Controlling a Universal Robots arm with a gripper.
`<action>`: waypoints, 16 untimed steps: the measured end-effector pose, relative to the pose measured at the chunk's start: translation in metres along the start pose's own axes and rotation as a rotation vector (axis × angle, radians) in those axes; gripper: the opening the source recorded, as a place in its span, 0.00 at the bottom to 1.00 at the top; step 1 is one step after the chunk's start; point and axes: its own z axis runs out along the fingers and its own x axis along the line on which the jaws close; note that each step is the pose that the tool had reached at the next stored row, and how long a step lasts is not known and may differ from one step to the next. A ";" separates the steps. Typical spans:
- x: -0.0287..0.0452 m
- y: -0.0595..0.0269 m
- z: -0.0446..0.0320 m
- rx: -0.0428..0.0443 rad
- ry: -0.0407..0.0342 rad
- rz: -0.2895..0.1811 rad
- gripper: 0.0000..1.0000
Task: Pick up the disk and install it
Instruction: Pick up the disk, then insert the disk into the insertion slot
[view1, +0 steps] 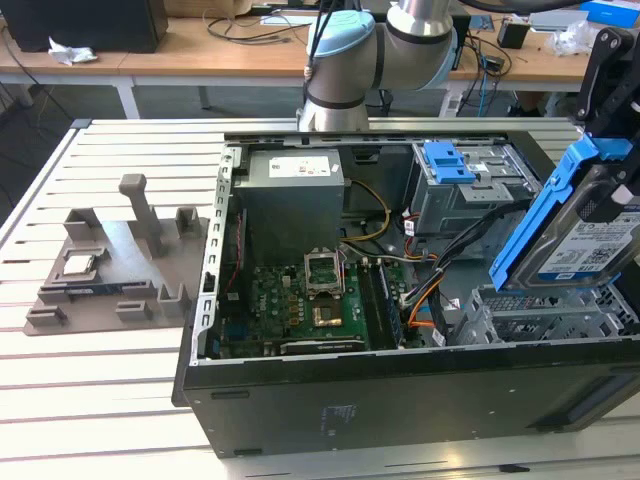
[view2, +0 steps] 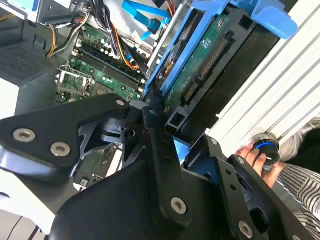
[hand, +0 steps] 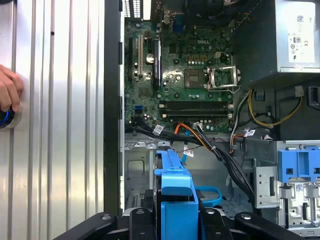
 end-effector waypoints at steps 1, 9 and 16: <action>0.0000 0.0000 0.0001 0.0000 -0.0002 0.000 0.36; 0.0001 0.0000 0.0004 0.0000 -0.0003 0.000 0.36; 0.0000 0.0000 0.0011 -0.0041 0.0047 -0.076 0.36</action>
